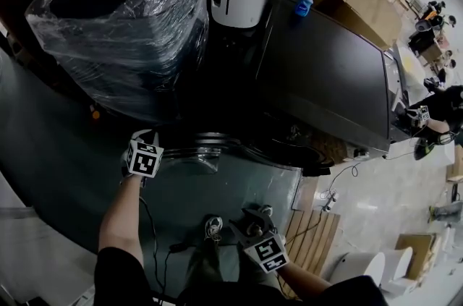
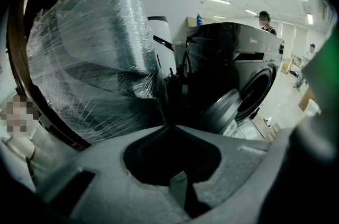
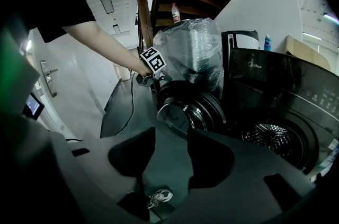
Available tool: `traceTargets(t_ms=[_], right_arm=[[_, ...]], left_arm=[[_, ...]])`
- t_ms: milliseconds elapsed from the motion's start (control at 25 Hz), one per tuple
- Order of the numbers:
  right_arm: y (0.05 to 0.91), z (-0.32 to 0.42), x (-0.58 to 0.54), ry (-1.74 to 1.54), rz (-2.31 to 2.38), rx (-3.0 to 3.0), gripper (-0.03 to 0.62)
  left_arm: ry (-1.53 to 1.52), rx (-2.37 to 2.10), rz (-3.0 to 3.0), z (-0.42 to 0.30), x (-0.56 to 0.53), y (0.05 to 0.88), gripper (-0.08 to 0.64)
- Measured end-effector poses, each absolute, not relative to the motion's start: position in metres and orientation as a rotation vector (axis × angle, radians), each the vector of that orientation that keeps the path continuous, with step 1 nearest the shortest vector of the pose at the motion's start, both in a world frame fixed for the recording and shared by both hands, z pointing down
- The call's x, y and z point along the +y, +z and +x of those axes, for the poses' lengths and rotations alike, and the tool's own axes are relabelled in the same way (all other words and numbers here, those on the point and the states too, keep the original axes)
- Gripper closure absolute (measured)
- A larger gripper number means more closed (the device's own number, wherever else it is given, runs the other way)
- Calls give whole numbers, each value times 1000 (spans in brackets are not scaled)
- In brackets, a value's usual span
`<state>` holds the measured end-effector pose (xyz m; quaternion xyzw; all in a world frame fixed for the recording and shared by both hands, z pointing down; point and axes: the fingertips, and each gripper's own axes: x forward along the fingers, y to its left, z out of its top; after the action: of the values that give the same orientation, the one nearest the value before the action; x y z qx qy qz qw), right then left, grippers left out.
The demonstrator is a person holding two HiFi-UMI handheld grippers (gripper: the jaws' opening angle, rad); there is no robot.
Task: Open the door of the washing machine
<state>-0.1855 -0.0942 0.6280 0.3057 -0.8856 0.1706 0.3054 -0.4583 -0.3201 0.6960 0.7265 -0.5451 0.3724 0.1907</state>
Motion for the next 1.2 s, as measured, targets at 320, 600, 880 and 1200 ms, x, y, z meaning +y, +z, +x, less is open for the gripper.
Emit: traceTargets(t_ms=[320,600,880,1200], right_arm=[[612,-195,-102,426,811,-2351,394],[581,-194,-108,375,878,-2385,400],[549,-173,-93,346,908,-2434,417],[511,-124,-48,255,932,-2514,492]], left_arm=[[1037,-1572,2103,-440,-322,681,541],[813,-1631,2193,-406,-295,640,541],[643,-1699,2249,-366,-226,574,543],[549,-1809,2297,-297,-133,508,543]])
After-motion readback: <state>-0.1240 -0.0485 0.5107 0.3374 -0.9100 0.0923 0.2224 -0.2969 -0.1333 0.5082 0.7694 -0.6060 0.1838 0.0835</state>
